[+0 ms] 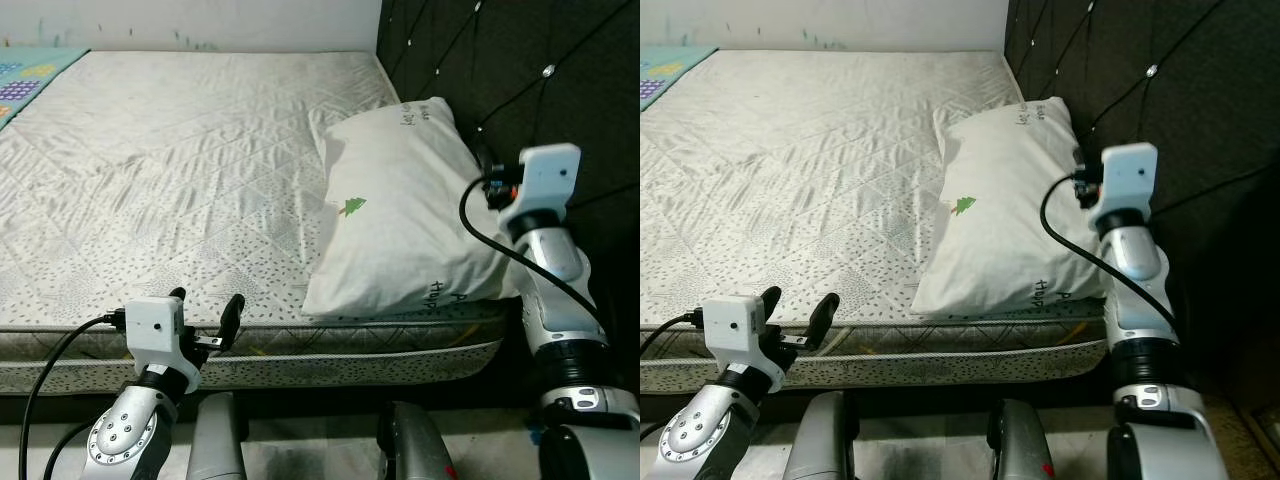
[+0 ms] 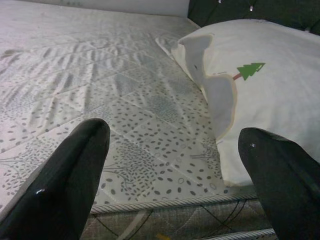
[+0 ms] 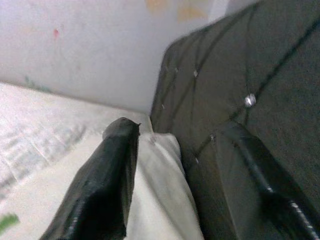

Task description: Clean up the room

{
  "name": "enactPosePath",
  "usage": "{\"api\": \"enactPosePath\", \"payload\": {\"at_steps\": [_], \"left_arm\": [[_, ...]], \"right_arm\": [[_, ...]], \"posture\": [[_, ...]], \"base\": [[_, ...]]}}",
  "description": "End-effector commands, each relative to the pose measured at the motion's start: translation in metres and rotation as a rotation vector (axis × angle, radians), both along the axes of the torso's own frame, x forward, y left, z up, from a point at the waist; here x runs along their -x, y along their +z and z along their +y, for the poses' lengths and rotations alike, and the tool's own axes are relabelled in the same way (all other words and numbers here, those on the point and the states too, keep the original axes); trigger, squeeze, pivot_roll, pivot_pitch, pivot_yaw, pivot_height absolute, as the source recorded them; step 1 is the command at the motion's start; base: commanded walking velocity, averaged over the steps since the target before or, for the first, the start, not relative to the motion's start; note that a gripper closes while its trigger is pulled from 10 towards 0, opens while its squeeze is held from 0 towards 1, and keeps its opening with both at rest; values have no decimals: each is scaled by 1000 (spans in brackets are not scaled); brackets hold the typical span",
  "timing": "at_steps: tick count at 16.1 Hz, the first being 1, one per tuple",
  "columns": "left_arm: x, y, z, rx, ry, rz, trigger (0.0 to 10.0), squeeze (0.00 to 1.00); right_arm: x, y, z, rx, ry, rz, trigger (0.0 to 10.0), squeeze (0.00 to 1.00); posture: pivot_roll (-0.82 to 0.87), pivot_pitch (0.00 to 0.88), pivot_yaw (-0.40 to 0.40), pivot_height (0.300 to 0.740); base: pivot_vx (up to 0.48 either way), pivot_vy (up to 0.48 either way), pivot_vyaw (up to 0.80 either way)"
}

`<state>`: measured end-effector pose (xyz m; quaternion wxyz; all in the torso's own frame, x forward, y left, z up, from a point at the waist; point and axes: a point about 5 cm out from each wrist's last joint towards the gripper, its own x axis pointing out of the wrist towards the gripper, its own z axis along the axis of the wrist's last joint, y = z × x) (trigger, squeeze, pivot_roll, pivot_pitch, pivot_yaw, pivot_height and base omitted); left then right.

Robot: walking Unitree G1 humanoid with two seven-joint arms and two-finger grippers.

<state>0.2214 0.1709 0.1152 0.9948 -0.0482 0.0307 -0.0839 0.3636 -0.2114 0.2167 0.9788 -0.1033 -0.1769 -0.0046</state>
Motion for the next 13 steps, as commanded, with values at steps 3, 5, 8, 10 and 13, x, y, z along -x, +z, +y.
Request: {"api": "enactPosePath", "payload": {"at_steps": [3, 5, 8, 10, 13], "left_arm": [[-1, -1, 0, -5, 8, -5, 10000, 0], [-1, -2, 0, -4, 12, -4, 10000, 0], [-1, -1, -1, -1, 14, -7, 10000, 0], [0, 0, -3, 2, 20, -13, 10000, 0], [5, 2, -3, 0, 39, -17, 10000, 0]], "right_arm": [[11, -10, 14, -64, 42, 37, 10000, 1000], [20, -33, 23, -144, 66, 136, 10000, 1000], [23, -58, 42, -190, 90, 228, 10000, 1000], [8, -64, 62, -258, 91, 273, 10000, 1000], [-14, -57, 89, -268, 130, 287, 10000, 1000]], "posture": [[35, 11, -36, 561], [33, 6, -36, 561], [39, 16, -34, 561], [54, 29, -37, 561], [87, 50, -50, 561]], "base": [[0, 0, 0], [0, 0, 0], [0, 0, 0], [0, 0, 0], [0, 0, 0]]}}
